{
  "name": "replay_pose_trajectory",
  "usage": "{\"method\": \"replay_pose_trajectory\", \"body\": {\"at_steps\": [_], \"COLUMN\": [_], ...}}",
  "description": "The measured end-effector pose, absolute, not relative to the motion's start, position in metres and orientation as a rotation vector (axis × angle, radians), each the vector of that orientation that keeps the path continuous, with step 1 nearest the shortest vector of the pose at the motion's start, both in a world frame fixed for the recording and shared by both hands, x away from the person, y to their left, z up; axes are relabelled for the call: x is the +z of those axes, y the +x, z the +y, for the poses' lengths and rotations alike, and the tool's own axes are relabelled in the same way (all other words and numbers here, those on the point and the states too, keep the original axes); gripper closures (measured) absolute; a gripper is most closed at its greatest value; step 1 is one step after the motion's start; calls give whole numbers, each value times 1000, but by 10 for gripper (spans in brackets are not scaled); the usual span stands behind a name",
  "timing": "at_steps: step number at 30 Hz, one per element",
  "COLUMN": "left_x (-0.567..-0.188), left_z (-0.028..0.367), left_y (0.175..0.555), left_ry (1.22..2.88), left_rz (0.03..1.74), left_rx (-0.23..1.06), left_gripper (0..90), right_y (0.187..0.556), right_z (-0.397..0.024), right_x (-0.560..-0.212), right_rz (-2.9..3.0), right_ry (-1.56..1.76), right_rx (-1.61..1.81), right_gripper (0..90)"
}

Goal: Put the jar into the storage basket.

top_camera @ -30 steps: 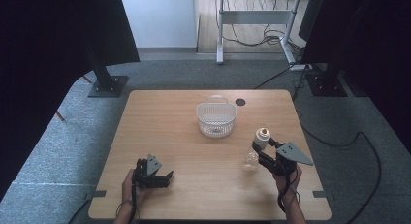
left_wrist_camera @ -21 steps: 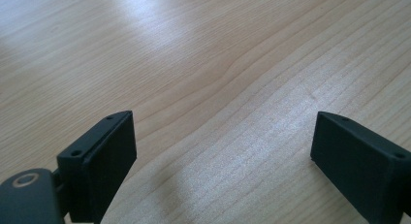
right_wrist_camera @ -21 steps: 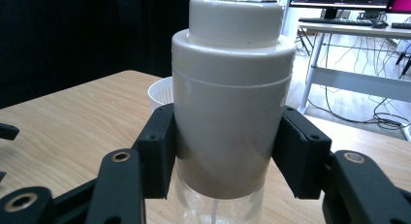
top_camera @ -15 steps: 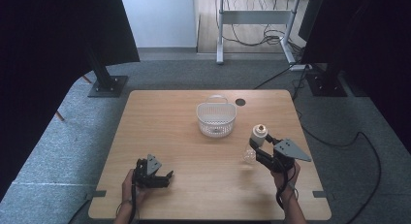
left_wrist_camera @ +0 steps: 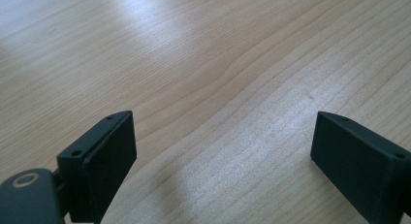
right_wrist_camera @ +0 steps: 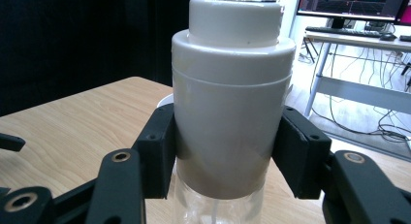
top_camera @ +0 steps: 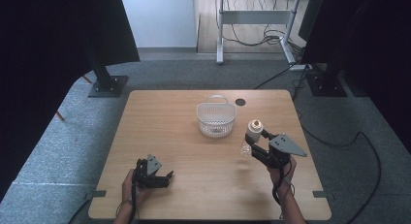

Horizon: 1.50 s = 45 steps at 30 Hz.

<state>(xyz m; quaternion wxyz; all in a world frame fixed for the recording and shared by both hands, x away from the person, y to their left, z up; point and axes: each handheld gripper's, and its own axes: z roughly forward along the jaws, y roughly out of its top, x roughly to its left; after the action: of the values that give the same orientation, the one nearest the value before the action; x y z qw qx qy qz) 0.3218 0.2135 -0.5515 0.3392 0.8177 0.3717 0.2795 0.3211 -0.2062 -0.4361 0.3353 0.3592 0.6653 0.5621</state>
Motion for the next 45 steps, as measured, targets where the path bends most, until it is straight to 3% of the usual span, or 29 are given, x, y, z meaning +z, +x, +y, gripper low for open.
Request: {"method": "replay_pose_trajectory", "body": {"at_steps": [45], "left_x": [-552], "left_z": [214], "left_y": [322], "left_ry": [2125], "left_rz": [972], "left_rx": [731], "left_gripper": [92], "right_y": [358], "right_z": [-181], "right_x": [-410], "right_rz": [1727], "right_ry": [934], "right_rx": [1452], "right_gripper": [457]}}
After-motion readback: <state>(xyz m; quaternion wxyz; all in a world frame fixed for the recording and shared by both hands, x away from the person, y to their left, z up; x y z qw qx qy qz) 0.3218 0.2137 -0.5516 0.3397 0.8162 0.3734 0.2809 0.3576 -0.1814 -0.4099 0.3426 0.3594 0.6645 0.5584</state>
